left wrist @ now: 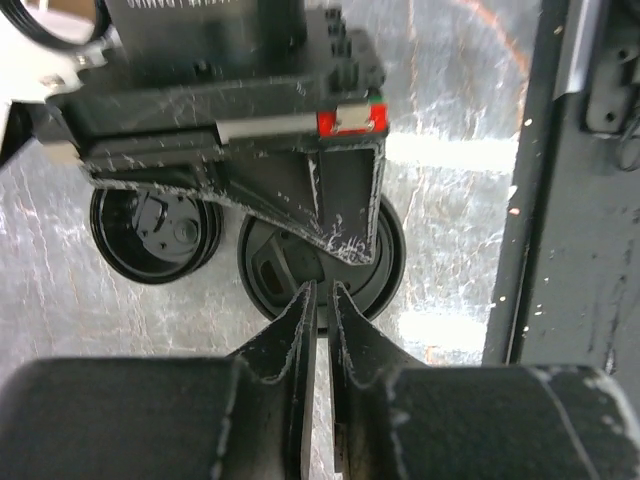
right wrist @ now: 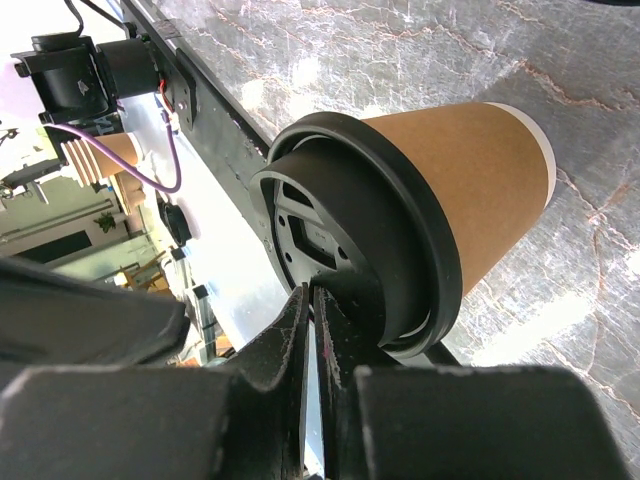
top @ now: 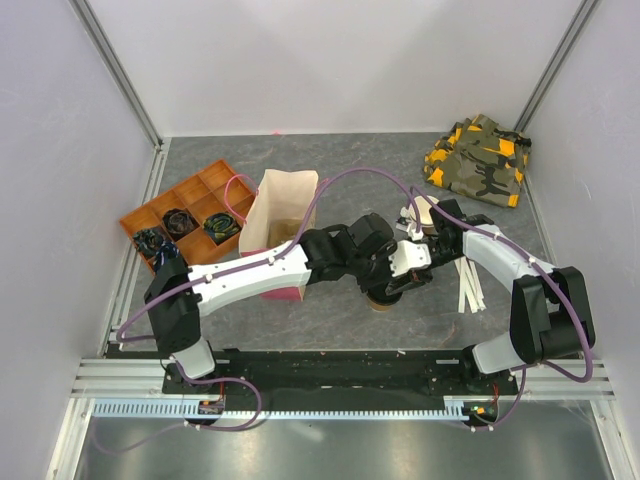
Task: Pack the takeout coffee
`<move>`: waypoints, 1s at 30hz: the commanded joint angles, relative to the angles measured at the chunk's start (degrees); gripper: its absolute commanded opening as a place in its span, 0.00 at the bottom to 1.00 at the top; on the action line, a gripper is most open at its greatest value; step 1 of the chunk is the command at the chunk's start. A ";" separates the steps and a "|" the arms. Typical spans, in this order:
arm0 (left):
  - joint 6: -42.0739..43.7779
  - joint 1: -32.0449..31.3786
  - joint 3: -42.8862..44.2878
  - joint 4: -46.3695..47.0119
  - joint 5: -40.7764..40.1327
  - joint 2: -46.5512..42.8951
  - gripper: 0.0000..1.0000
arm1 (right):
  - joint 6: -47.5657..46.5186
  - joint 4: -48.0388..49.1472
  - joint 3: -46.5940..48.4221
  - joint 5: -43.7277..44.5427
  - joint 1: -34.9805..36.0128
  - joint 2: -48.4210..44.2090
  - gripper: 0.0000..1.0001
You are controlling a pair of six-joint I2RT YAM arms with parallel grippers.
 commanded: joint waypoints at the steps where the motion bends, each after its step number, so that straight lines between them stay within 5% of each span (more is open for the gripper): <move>1: 0.11 0.09 0.04 -2.10 2.58 -0.54 0.15 | -1.36 1.91 -0.22 5.93 -0.01 1.58 0.12; 11: 0.98 0.09 -9.20 2.99 1.88 5.62 0.14 | -1.45 1.91 -0.40 6.37 -0.01 1.58 0.13; 18: 1.69 0.18 -5.27 1.25 1.79 2.64 0.15 | -2.06 1.56 0.21 5.49 -0.10 2.46 0.13; 27: 1.25 0.27 12.57 -8.42 3.29 -1.67 0.41 | -3.82 -0.99 5.66 -0.31 -0.01 -1.83 0.26; 30: 1.60 0.79 16.44 -10.88 2.93 -3.43 0.49 | -3.20 -1.86 8.29 -1.80 -0.01 -4.39 0.44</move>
